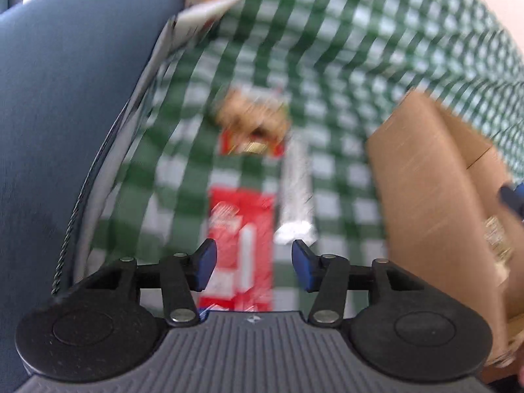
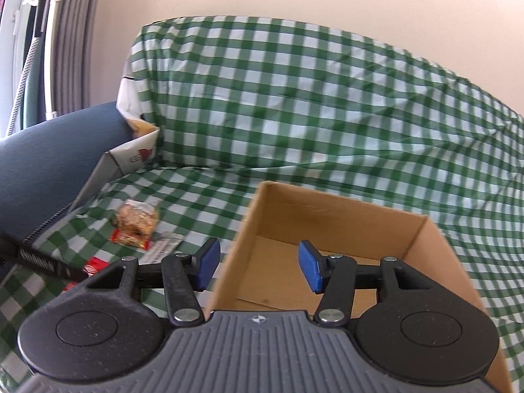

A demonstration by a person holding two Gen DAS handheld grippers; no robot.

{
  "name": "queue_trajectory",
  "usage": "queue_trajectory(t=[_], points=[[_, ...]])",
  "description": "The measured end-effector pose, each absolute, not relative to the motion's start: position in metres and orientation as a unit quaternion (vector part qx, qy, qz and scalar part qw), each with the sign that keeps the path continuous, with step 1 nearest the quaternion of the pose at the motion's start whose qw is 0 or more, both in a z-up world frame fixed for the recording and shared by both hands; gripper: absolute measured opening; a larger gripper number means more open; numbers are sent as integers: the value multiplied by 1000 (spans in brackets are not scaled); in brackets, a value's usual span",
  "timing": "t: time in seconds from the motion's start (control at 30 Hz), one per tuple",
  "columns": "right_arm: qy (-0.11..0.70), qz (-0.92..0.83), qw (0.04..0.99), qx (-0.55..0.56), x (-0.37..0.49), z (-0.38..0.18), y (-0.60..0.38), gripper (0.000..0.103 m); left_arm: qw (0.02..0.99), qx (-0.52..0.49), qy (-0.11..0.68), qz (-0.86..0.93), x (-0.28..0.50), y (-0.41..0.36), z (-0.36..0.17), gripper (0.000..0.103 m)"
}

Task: Organize snacks
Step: 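Move both open tools from the box back to the snack pile, then grasp the red sausage packet with left tool while right tool grasps the silver stick bar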

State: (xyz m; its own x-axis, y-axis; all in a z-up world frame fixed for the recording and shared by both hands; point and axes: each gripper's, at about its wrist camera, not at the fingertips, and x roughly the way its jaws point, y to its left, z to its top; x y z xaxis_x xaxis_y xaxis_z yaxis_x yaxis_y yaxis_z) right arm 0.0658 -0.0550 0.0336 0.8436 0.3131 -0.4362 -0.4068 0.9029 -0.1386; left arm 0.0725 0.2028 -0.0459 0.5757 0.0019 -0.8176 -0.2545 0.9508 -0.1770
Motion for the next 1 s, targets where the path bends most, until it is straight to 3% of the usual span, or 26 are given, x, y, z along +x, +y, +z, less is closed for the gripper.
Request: queue_trajectory(t=[0.23, 0.43, 0.5, 0.6, 1.0], points=[[212, 213, 947, -116, 60, 30, -24, 56, 867, -79, 488, 65, 74, 193, -67, 71], [209, 229, 942, -130, 52, 25, -3, 56, 861, -33, 503, 70, 80, 178, -80, 71], [205, 229, 942, -132, 51, 25, 1, 56, 862, -22, 500, 76, 78, 178, -79, 58], [202, 228, 944, -124, 50, 25, 5, 56, 864, -40, 494, 88, 77, 189, -77, 48], [227, 256, 930, -136, 61, 0, 47, 55, 855, -154, 475, 137, 74, 231, -68, 29]])
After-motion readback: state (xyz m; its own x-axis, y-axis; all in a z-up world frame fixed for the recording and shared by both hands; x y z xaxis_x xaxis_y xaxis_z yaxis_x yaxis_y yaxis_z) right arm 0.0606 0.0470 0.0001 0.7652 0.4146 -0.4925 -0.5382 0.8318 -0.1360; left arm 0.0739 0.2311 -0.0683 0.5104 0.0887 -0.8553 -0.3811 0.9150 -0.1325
